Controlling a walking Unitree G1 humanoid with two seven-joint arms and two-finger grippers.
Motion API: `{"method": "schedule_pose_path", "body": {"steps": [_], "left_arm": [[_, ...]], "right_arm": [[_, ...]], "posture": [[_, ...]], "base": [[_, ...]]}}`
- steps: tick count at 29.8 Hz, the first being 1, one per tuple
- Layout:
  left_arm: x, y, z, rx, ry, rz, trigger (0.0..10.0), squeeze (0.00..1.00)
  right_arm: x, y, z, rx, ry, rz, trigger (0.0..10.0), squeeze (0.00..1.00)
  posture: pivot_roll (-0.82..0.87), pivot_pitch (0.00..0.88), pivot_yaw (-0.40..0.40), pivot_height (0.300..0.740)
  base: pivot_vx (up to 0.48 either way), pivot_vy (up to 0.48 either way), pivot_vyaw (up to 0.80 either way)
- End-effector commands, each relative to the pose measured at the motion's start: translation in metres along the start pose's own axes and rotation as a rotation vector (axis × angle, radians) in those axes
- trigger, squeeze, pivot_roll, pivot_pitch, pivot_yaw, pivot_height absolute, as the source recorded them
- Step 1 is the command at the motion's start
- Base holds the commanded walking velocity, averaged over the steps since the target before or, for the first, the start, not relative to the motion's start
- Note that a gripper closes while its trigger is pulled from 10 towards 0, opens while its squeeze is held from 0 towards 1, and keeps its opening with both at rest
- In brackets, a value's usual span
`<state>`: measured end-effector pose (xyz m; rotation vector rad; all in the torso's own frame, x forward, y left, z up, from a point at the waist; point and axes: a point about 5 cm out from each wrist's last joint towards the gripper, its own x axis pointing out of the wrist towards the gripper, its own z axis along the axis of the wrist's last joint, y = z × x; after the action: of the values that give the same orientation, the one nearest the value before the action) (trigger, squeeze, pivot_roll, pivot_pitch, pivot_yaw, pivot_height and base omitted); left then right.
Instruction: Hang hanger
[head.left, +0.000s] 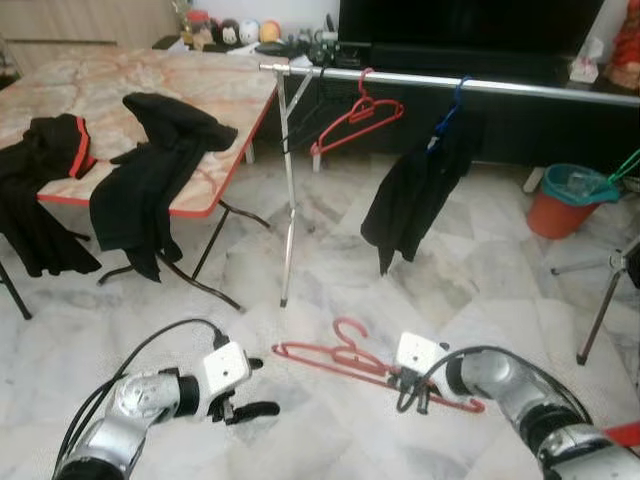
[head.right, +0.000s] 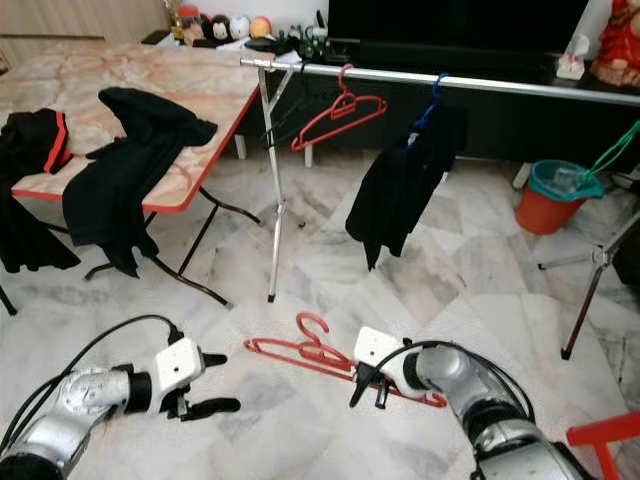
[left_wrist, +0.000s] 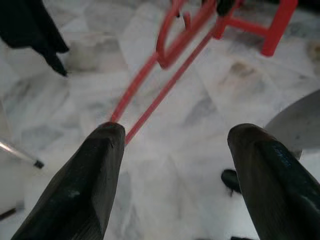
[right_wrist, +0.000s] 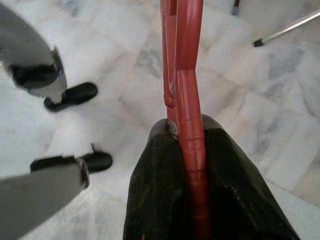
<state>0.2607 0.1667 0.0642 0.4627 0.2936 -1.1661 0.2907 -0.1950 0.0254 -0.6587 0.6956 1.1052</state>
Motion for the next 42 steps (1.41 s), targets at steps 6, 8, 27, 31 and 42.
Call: {"method": "schedule_pose_path", "body": {"steps": [6,8,27,31,42], "left_arm": [[-0.004,-0.001,0.018,-0.057,-0.04,-0.064,10.0,0.0],[-0.005,0.0,0.022,-0.08,-0.053,-0.068,10.0,0.0],[0.014,0.002,0.036,-0.176,-0.103,-0.106,10.0,0.0],[0.016,-0.002,0.036,-0.198,-0.093,-0.133,10.0,0.0],[0.017,-0.007,0.032,-0.24,-0.064,-0.163,0.0,0.0]], "right_arm": [[-0.006,0.001,0.013,-0.046,-0.094,0.117,10.0,0.0],[-0.006,0.003,0.02,-0.058,-0.132,0.158,10.0,0.0],[0.0,0.009,0.051,-0.109,-0.268,0.275,10.0,0.0],[0.005,0.015,0.059,-0.115,-0.301,0.306,10.0,0.0],[0.005,0.014,0.069,-0.123,-0.327,0.321,10.0,0.0]], "posture": [[0.04,0.0,-0.032,0.74],[0.03,0.0,-0.033,0.74],[0.03,0.0,-0.034,0.74],[0.03,0.0,-0.034,0.74],[0.04,0.0,-0.033,0.74]], "base": [[0.0,0.0,0.0],[0.0,0.0,0.0],[0.0,0.0,0.0],[0.0,0.0,0.0],[0.0,0.0,0.0]]}}
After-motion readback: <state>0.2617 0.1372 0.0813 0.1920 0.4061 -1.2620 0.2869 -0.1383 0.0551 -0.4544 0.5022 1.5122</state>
